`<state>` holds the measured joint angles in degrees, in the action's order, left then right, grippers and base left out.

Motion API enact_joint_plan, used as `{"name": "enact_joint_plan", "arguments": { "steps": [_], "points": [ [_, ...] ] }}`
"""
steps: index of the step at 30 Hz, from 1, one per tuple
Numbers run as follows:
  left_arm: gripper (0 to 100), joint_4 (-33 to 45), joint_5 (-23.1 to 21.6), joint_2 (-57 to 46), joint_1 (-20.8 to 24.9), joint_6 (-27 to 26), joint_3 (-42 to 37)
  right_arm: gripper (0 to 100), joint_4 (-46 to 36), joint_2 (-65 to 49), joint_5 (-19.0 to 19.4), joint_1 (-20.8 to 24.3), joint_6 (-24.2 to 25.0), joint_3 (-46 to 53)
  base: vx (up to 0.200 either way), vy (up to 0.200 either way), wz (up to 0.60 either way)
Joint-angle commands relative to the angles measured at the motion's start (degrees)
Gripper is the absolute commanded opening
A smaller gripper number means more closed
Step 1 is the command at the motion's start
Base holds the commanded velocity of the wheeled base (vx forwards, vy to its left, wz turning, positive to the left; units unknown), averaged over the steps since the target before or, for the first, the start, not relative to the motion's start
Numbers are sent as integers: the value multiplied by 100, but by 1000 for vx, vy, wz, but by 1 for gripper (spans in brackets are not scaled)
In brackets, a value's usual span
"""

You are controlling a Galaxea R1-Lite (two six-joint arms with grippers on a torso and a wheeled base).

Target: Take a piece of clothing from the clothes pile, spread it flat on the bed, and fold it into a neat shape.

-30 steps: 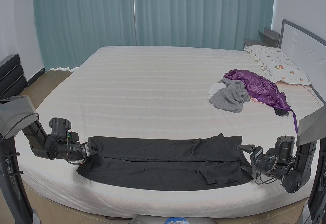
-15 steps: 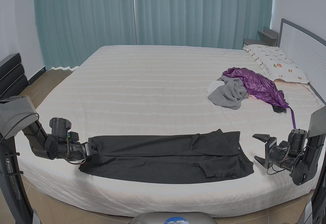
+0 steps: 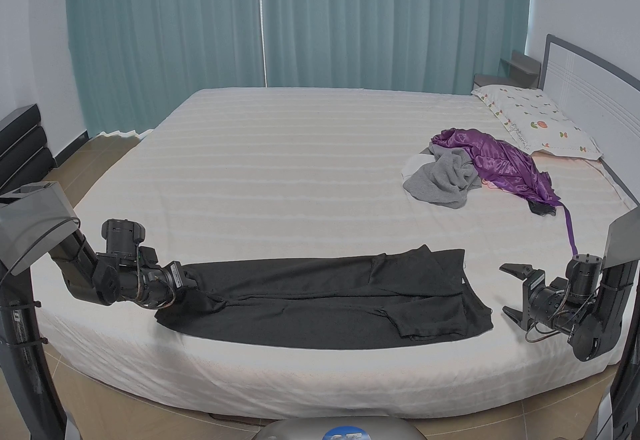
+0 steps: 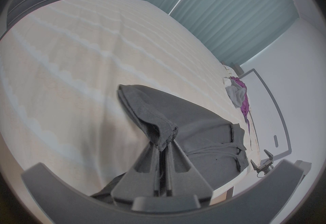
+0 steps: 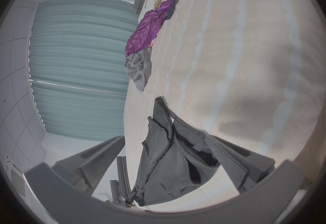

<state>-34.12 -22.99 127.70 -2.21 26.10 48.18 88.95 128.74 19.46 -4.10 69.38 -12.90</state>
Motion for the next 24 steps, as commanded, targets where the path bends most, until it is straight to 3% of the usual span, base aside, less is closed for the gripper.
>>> {"name": "enact_joint_plan", "arguments": {
  "steps": [1,14,24],
  "points": [
    [0,2,-4,-69,80,18,25,100,78,45,-3,14,-3,-2,0,-200,0],
    [0,64,401,-790,388,580,-28,100,78,54,-3,40,-12,7,0,-200,0],
    [0,90,805,-948,1012,642,69,100,78,63,-3,76,-21,15,0,-200,0]
  ]
}}
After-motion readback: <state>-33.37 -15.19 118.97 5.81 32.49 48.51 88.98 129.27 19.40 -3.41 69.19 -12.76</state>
